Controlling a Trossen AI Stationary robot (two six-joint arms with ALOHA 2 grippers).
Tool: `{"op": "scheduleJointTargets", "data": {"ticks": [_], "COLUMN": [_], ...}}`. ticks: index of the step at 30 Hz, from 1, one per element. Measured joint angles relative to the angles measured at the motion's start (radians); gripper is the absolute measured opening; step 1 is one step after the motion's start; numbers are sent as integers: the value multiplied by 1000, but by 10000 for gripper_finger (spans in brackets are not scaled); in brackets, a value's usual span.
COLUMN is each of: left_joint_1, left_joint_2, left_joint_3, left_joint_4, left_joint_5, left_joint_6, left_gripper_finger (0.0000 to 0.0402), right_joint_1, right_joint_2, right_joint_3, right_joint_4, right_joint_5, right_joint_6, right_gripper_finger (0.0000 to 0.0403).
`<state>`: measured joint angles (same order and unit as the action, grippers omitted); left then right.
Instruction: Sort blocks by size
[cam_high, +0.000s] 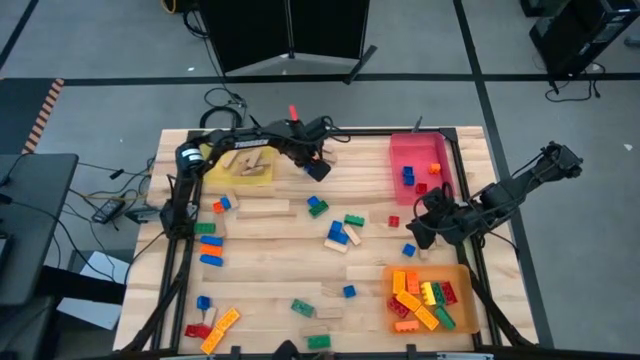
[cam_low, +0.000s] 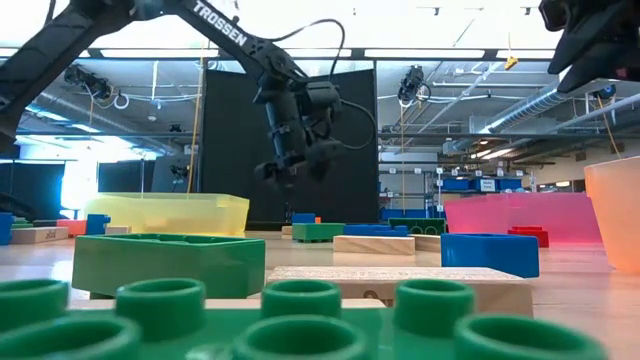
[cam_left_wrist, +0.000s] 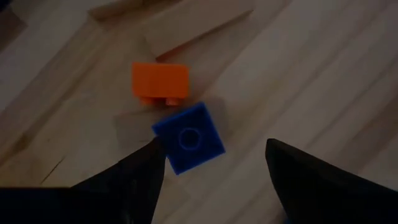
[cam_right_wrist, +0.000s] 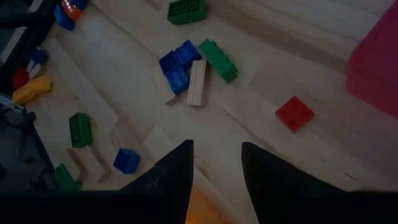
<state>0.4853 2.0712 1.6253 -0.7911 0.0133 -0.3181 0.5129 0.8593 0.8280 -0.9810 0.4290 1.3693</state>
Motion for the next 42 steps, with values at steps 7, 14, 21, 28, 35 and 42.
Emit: {"op": "scheduleJointTargets", "data": {"ticks": [7,14,21,28,35,42], "left_joint_1": [7,24,23,23,23,24], "left_joint_2": [6,6,38,51,51,50], "left_joint_3": [0,0,0,0,0,0], "left_joint_4": [10,14,26,13,14,16], "left_joint_5": [-69,-59,-20,-28,-28,-30], "left_joint_6": [0,-13,-56,-87,-87,-82], "left_gripper_finger": [281,281,280,276,228,158], "right_joint_1": [0,0,0,1,1,1], "right_joint_2": [0,0,0,0,0,0], "right_joint_3": [0,0,0,-1,-1,-1], "right_joint_4": [6,19,24,43,45,46], "right_joint_5": [0,0,0,-1,-1,-2], "right_joint_6": [0,0,0,-3,-8,-11], "right_gripper_finger": [142,135,133,130,122,123]}}
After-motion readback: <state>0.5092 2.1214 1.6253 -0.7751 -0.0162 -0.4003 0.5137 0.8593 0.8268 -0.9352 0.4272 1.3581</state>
